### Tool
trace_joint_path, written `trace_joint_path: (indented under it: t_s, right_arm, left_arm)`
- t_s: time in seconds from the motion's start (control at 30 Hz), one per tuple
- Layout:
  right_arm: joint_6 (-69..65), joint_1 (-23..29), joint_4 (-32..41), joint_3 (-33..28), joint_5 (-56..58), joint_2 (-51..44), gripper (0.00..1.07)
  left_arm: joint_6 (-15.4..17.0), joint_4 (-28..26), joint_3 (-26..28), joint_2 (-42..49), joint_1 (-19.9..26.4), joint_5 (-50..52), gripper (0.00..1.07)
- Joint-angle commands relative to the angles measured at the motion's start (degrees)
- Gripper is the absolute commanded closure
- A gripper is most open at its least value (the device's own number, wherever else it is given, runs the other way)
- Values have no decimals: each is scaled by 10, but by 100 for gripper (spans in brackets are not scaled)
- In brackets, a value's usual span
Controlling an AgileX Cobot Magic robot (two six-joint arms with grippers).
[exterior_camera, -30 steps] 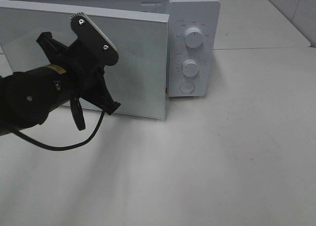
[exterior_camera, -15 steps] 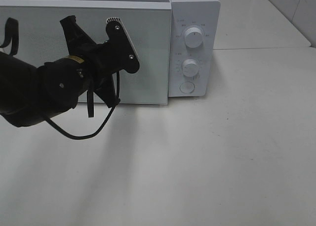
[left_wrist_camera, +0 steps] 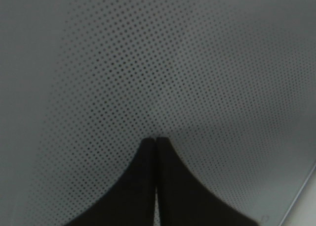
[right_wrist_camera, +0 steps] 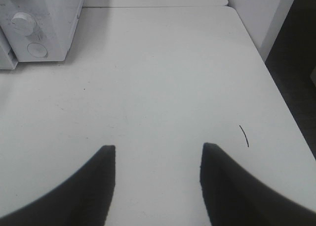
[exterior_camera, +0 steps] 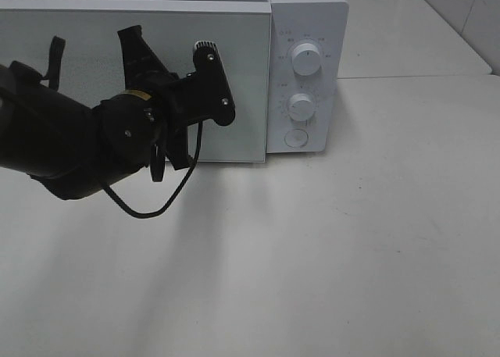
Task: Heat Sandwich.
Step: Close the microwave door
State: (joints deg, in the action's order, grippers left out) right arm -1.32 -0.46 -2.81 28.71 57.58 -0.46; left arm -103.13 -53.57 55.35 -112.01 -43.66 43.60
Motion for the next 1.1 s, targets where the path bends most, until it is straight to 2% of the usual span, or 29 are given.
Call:
trace_joint_path:
  t_s: [0.03, 0.1, 0.4, 0.7, 0.83, 0.97, 1.0, 1.1]
  right_arm:
    - [-5, -2, -1, -1, -3, -13, 55]
    - [-5, -2, -1, -1, -3, -13, 55]
    - [-5, -2, -1, -1, -3, -13, 55]
    - [-5, -2, -1, -1, -3, -13, 55]
    - [-5, -2, -1, -1, -3, -13, 55]
    - [-5, -2, -1, -1, -3, -13, 55]
    - [-5, -2, -1, -1, -3, -13, 55]
    - [-5, -2, -1, -1, -3, -13, 55]
  left_arm:
    - [-10, 3, 19, -11, 4, 49, 107]
    - [-22, 7, 22, -19, 4, 66, 107]
    - [-23, 23, 22, -37, 4, 74, 107]
    - [-49, 11, 83, -87, 4, 102, 107]
    - [-49, 13, 89, -87, 4, 101, 107]
    - [-48, -11, 89, -87, 4, 101, 107]
    - [-48, -38, 89, -84, -1, 100, 107]
    - [-45, -66, 89, -83, -7, 98, 107]
